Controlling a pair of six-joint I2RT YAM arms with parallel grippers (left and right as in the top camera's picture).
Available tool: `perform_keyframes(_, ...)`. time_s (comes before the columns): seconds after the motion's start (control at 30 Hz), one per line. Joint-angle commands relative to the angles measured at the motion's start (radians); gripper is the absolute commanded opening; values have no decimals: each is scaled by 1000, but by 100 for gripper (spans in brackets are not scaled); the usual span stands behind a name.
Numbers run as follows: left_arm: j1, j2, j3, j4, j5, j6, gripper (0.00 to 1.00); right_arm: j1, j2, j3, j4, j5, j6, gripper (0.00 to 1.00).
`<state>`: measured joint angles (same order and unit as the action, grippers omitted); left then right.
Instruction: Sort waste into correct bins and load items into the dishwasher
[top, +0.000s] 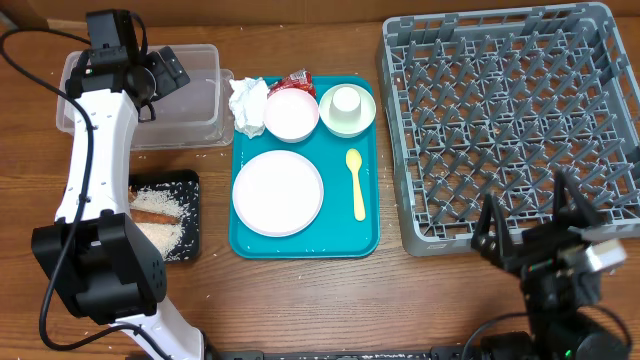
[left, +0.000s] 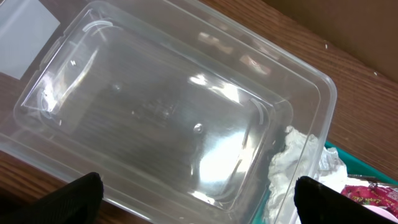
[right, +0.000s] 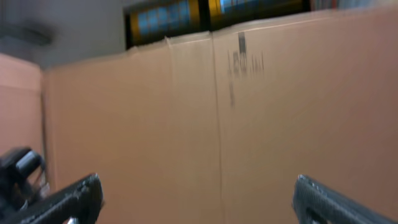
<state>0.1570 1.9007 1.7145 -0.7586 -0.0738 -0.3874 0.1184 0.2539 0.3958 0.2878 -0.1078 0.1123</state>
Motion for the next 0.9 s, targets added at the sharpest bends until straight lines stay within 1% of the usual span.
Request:
perform_keyframes(0.0,0,-3,13,1,8,-10,100,3,219,220,-125,12,4,100)
perform_keyframes(0.03,0,-3,13,1,8,-10,100,3,291,289,-182,-8,-10,100)
perform_keyframes(0.07,0,-3,13,1,8,-10,100,4,431,426,-302,-42,-34,100)
perform_keyframes(0.13,0,-3,13,1,8,-10,100,4,606,606,-463,-59,-42,100)
perform_keyframes(0.17,0,-3,13,1,8,-10,100,4,774,787,-637,-58,-44,100)
perform_keyframes(0.2,0,-3,13,1,8,-10,100,5,874,903,-753,-62,-67,100)
perform_keyframes(0.27,0,-3,13,1,8,-10,100,5,1038,1093,-957,-62,-102,100)
perform_keyframes(0.3,0,-3,13,1,8,-10,100,5,1136,1210,-1092,-63,-110,100)
perform_keyframes(0.37,0,-3,13,1,8,-10,100,6,1286,1379,-1264,-77,-109,100)
perform_keyframes(0.4,0,-3,13,1,8,-10,100,6,1346,1440,-1318,-97,-109,100)
perform_keyframes(0.43,0,-3,13,1,8,-10,100,6,1412,1501,-1356,-142,-109,100)
perform_keyframes(0.5,0,-3,13,1,8,-10,100,6,1503,1561,-1359,-286,-109,100)
perform_keyframes(0.6,0,-3,13,1,8,-10,100,6,1588,1567,-1334,-525,-109,100)
perform_keyframes(0.67,0,-3,13,1,8,-10,100,6,1633,1567,-1280,-603,-109,100)
perform_keyframes(0.77,0,-3,13,1,8,-10,100,8,1695,1567,-1212,-585,-100,100)
perform_keyframes(0.87,0,-3,13,1,8,-10,100,33,1748,1567,-1197,-471,-35,100)
